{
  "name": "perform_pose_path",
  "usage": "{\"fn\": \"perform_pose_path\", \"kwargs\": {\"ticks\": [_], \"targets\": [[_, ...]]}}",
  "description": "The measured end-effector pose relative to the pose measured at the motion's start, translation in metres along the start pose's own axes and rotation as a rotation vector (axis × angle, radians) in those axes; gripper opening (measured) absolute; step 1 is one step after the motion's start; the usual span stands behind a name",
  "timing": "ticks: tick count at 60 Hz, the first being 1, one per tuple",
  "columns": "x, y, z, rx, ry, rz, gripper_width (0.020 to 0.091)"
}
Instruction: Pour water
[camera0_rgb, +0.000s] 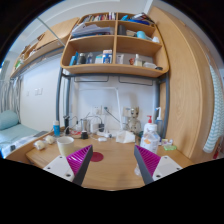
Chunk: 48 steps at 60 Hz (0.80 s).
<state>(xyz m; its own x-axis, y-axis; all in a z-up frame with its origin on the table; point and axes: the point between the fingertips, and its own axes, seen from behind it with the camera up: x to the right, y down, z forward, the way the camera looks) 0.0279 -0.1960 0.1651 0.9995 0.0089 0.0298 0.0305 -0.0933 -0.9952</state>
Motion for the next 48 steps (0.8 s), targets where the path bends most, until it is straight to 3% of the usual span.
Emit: {"fn": "perform_pose_path", "kwargs": {"ticks": [15,39,43,48], "targets": [[0.102,0.031,0.009,-0.008,0.156,0.012,0.0862],[0.121,0.046,0.084,-0.029,0.096,0.048,0.0852],[0.124,0.048,0.095,-0.024,0.098,0.037,0.0782],[0.124,0.052,0.101,-0.037,0.107,0.042,0.0605]]}}
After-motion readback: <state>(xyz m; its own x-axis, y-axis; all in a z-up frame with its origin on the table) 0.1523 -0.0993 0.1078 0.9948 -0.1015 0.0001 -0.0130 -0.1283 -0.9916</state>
